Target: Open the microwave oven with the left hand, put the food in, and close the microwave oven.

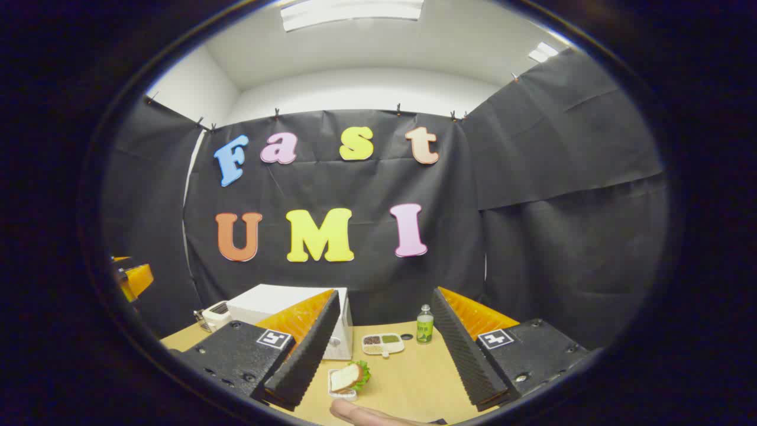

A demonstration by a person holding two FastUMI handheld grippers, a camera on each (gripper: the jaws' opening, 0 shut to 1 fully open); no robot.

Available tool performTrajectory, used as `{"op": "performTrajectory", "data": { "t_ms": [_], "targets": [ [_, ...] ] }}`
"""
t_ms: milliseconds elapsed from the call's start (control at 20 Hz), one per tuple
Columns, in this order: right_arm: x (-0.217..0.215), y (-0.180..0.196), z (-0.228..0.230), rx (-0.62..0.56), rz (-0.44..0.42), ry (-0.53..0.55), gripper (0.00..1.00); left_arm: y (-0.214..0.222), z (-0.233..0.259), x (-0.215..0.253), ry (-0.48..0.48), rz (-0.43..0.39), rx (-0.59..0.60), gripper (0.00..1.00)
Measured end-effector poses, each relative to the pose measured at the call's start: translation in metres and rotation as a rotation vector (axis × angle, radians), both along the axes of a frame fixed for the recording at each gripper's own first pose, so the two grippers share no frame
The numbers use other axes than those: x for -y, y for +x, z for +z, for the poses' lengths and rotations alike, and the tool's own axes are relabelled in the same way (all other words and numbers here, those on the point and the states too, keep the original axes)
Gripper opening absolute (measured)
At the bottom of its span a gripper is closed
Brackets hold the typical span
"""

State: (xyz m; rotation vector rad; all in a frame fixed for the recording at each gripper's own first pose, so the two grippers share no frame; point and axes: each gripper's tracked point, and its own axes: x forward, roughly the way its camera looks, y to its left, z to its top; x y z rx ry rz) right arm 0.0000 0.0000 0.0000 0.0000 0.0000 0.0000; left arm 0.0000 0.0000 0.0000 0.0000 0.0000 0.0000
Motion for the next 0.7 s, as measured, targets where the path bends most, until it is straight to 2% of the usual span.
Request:
{"op": "performTrajectory", "data": {
  "t_ms": [50,100,250,300,350,450,500,550,600,700],
  "targets": [
    [0.005,0.001,0.001,0.003,-0.014,-0.002,0.99,0.0,0.003,-0.002,0.005,0.001,0.012,0.95],
    [0.007,0.001,0.003,0.007,-0.024,-0.005,0.93,-0.002,0.005,-0.003,0.011,0.005,0.025,0.95],
    [0.011,0.001,0.003,0.005,-0.027,0.006,0.93,-0.003,0.005,-0.004,0.024,0.026,0.032,0.94],
    [0.011,0.0,0.003,0.003,-0.024,0.011,0.93,-0.003,0.004,-0.001,0.023,0.019,0.027,0.84],
    [0.013,0.001,0.002,0.002,-0.021,0.013,0.93,-0.002,0.002,0.002,0.02,0.01,0.021,0.95],
    [0.013,0.001,0.001,0.003,-0.016,0.009,0.93,-0.001,-0.004,0.003,0.019,0.01,0.006,0.94],
    [0.014,0.001,0.001,0.003,-0.012,0.009,0.93,0.001,-0.005,0.003,0.02,0.015,0.0,0.84],
    [0.014,0.001,0.0,0.0,-0.008,0.01,0.93,0.003,-0.008,0.003,0.017,0.016,-0.003,0.85],
    [0.014,0.0,0.001,0.0,-0.007,0.014,0.93,0.004,-0.009,0.007,0.01,0.012,-0.005,0.95],
    [0.015,0.001,0.002,0.006,-0.005,0.01,0.93,0.008,-0.014,0.015,0.0,-0.01,-0.012,0.95]
  ]
}}
